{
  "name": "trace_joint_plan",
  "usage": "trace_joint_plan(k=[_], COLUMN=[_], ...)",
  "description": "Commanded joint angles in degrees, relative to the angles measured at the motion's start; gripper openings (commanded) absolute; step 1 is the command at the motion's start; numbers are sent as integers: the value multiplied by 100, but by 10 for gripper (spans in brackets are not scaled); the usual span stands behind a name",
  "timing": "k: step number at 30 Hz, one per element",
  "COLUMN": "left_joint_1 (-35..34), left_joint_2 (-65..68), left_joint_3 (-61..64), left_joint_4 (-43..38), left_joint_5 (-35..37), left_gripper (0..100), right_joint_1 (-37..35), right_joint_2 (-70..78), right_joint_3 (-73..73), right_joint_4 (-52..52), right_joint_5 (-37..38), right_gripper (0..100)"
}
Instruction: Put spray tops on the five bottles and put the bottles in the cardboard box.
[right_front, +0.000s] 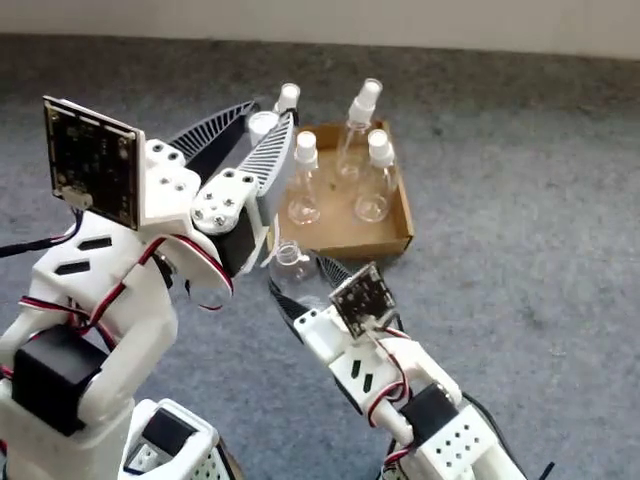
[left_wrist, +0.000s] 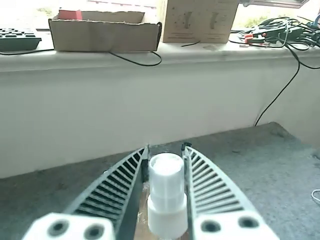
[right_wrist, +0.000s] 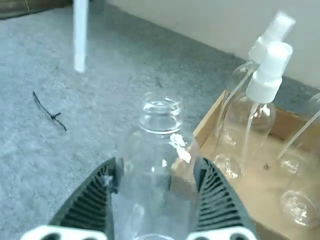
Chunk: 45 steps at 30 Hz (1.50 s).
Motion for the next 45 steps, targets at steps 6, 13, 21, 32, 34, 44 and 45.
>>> trace_joint_plan(k=[6, 13, 21, 32, 34, 44, 45], left_joint_1=[435, 391, 382, 312, 57, -629, -602], left_joint_2=[-13, -4, 444, 558, 558, 338, 198], left_joint_3=[567, 629, 699, 1042, 1305, 2475, 2589], left_joint_4=[-747, -1284, -1442, -905, -615, -185, -202], left_joint_5=[70, 26, 26, 26, 26, -141, -237], left_gripper=[4, 4, 4, 4, 4, 4, 4], right_joint_1=[145, 136, 154, 163, 163, 163, 163], right_joint_2=[-409, -453, -453, -462, -462, -462, -462], right_joint_3=[-75, -66, -48, -66, -66, -75, -66], right_joint_4=[286, 295, 295, 295, 295, 277, 277], right_joint_5=[-79, -53, -53, -79, -88, -97, -97], right_gripper=[4, 4, 4, 4, 4, 4, 4])
